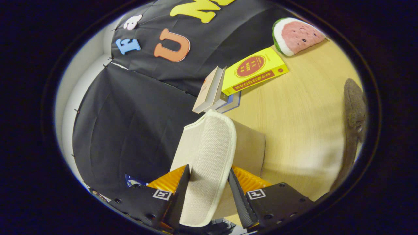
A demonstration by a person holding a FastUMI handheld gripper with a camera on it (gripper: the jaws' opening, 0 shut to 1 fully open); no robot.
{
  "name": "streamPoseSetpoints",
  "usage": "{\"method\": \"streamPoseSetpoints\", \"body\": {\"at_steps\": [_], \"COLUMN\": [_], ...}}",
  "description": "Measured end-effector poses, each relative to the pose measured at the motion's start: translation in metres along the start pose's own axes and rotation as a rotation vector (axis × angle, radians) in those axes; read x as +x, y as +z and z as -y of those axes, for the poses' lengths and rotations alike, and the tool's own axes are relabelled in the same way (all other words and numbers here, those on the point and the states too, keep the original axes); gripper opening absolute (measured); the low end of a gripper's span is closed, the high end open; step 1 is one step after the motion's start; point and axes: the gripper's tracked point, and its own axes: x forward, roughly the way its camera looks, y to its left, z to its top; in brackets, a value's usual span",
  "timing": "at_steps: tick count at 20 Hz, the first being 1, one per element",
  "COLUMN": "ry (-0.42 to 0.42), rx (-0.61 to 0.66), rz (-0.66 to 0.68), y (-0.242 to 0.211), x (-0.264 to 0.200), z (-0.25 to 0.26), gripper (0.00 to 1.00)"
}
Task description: Open the storage box then place both shoes into the box .Put the left shoe in first, then the right shoe, with the right side of both shoes facing outward in a uniform manner.
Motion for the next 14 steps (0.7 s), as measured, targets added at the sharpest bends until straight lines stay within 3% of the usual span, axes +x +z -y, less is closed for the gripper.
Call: {"method": "streamPoseSetpoints", "body": {"at_steps": [4,6,10,12,14], "ry": [-0.048,-0.057,-0.117,-0.154,-0.163], "rx": [-0.037,-0.001,-0.03,-0.041,-0.06], "rz": [0.027,0.039,0.011,0.017,0.031], "y": [0.007,0.015,0.013,0.016,0.022], "x": [-0.015,-0.021,-0.028,-0.031,-0.034], "z": [-0.006,-0.01,-0.022,-0.031,-0.046], "gripper": [0.56,0.22,0.07,0.07,0.0]}}
